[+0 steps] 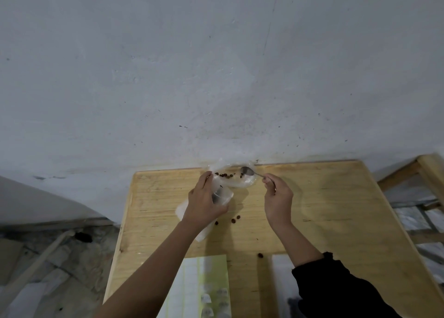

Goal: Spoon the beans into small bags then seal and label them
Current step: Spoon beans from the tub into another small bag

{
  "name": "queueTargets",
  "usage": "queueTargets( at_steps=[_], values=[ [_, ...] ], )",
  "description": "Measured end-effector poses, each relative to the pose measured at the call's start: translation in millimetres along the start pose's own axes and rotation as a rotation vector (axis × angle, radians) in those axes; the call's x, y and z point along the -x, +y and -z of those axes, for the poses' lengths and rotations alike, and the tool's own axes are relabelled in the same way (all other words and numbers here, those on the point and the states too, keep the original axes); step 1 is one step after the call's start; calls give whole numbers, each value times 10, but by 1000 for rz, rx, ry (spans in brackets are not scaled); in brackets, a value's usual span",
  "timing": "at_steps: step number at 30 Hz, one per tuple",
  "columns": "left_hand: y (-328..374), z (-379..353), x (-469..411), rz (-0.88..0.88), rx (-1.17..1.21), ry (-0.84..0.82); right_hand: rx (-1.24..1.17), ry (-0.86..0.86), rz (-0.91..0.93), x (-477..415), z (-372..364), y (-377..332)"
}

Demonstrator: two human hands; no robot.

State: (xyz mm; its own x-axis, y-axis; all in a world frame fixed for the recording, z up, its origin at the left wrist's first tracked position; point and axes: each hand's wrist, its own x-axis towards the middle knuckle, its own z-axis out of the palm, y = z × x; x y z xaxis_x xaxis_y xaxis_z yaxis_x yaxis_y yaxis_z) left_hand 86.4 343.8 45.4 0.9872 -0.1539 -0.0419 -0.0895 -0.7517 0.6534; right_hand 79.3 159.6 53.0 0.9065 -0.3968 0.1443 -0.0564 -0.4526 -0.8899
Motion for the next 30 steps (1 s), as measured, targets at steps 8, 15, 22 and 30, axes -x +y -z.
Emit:
queueTargets(
  at_steps=[8,15,22,30],
  values=[
    [-6,-68,-14,-35,-63,41,-128,-5,-207,-37,-58,33],
    [-58,-98,13,63,-87,-64,-219,-32,-214,-26,-78,-9],
    [-103,-122,4,146,-117,-237,-239,8,-130,-62,-86,-89],
    [-121,-124,-30,205,-66,-302,-335,-115,-36,-6,-141,-217]
  ],
)
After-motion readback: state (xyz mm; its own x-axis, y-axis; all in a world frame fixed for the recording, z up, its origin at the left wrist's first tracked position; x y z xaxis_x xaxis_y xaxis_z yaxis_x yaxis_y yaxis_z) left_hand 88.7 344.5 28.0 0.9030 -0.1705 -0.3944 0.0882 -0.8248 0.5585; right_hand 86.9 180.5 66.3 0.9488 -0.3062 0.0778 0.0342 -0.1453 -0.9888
